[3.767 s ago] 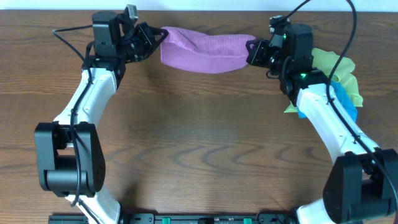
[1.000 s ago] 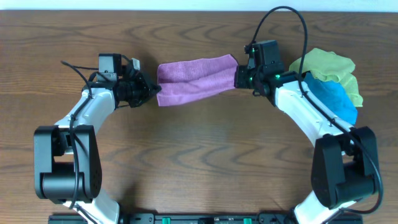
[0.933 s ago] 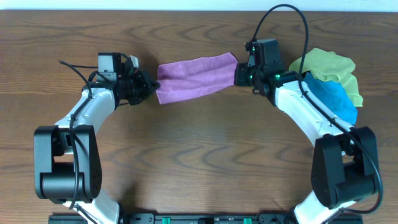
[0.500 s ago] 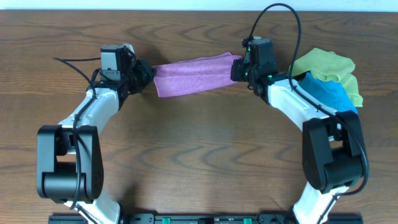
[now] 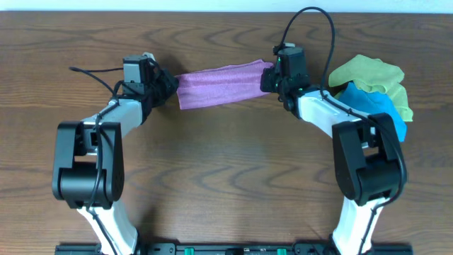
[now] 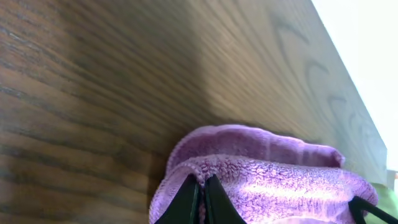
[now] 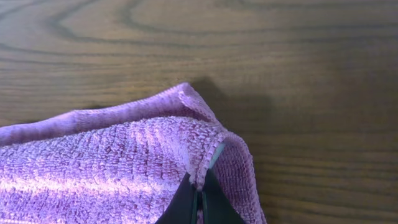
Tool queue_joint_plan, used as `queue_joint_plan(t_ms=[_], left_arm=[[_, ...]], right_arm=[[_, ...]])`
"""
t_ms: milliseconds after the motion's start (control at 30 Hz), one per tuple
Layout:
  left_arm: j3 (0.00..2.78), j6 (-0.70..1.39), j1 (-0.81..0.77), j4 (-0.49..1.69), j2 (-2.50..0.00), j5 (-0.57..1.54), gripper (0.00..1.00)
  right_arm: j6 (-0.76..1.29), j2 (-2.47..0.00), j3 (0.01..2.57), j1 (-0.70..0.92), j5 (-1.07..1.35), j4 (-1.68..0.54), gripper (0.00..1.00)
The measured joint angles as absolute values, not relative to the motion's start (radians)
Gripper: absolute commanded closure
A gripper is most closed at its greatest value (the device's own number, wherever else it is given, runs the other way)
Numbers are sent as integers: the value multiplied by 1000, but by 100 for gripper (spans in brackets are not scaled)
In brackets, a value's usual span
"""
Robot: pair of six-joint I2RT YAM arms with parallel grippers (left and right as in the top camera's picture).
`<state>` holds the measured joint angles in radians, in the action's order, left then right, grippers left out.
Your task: Fold the cloth
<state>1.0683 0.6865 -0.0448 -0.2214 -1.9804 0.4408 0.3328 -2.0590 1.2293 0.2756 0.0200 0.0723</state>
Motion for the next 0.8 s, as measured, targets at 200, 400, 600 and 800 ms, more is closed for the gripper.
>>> queue_joint_plan(t_ms=[200,400,600,800], left_arm=[[1068,689,-47,-234,-2025,441,94],[1068,705,-45,-257,-2025,434,54],[1079,707,-30,-262,-2025,458,35],[1085,709,-10,-241,-1983,489,44]], right_arm=[[334,-2077,1229,276,-4,99,90],[338,-2077,1229,276,-27,156,54],[340,-2076,1229,276,-34,157,51],[340,-2004,1229,276,-35,100,47]])
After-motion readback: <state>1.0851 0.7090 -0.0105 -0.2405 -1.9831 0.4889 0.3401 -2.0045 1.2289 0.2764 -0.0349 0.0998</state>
